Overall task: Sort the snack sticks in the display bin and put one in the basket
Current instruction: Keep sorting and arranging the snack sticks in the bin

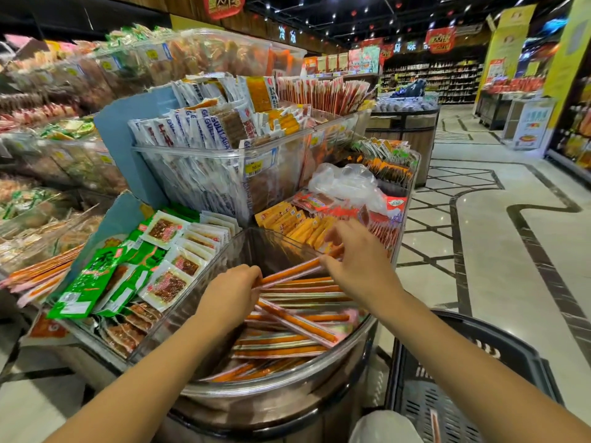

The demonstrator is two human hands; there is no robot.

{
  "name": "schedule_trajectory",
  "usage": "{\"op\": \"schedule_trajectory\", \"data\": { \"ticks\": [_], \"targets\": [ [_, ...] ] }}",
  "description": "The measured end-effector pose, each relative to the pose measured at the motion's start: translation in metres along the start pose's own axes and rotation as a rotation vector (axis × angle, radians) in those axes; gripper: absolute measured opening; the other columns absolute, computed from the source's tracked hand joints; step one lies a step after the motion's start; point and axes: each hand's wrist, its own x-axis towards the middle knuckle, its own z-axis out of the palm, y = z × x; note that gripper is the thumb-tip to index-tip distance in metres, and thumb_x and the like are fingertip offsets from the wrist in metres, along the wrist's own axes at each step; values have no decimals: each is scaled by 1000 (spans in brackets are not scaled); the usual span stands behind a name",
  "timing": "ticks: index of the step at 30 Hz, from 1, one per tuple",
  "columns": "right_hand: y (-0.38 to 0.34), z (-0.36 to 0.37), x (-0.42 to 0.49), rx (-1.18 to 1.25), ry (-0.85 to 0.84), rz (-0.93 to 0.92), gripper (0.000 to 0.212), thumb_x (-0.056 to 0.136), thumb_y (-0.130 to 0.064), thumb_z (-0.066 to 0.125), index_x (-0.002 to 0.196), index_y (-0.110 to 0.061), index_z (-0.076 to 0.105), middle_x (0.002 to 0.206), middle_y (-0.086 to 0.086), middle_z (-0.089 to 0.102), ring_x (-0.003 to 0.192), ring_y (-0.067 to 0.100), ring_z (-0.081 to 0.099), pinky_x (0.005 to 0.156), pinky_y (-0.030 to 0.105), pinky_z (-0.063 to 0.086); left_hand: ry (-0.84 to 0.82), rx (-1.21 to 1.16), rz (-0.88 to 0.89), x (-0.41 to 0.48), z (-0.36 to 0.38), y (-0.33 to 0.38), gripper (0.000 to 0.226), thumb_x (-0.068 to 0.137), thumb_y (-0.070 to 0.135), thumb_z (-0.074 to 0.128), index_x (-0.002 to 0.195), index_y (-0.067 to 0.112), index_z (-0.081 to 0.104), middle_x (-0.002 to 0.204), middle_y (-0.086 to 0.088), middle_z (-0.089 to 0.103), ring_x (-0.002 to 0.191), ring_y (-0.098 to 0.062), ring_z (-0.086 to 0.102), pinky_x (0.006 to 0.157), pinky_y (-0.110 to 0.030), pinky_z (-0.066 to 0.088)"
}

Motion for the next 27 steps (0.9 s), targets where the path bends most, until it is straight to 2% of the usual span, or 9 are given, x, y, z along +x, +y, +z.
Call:
{"op": "schedule_trajectory", "data": {
  "ticks": [3,6,9,13,17,22,27],
  "targets": [
    [9,4,-9,-259,-4,-73,19,88,-30,73,102,-20,67,103,-3,51,96,16,53,79,32,48,-15,-22,-4,13,13,5,14,95,27,59,108,24,63,102,2,63,97,-21,62,81,-36,51],
    [18,16,-14,-480,42,-152,16,79,-23,78,92,-16,70,92,4,60,91,26,56,78,40,48,-18,-50,-34,28,22,10,17,94,25,61,111,23,58,104,1,66,98,-25,65,81,-40,54],
    [26,28,-16,-509,85,-128,17,72,-15,84,84,-17,72,83,3,63,84,27,57,75,41,50,-35,-72,-56,36,32,14,16,94,23,62,101,22,47,96,-1,66,90,-27,67,75,-41,55],
    [33,40,-21,-534,92,-105,8,76,-19,80,80,-19,74,82,0,63,86,26,55,76,41,45,-27,-114,-61,36,43,7,13,92,23,66,98,25,54,97,3,58,90,-22,63,78,-39,53],
    [34,43,-22,-578,70,-121,8,76,-23,80,73,-19,74,77,0,61,82,26,53,73,40,40,-51,-141,-48,36,49,2,20,94,25,66,113,24,65,109,1,54,97,-22,61,86,-42,54],
    [33,42,-23,-578,68,-122,10,80,-27,77,74,-19,73,78,0,59,82,24,52,72,38,37,-64,-108,-23,33,41,7,31,94,23,61,125,22,64,115,2,60,104,-18,62,88,-36,53],
    [32,40,-23,-579,65,-158,9,82,-26,75,80,-18,71,81,3,60,82,26,53,73,40,42,105,-69,47,17,4,4,27,92,22,66,118,20,67,112,4,64,103,-17,62,83,-35,55]
  ]
}}
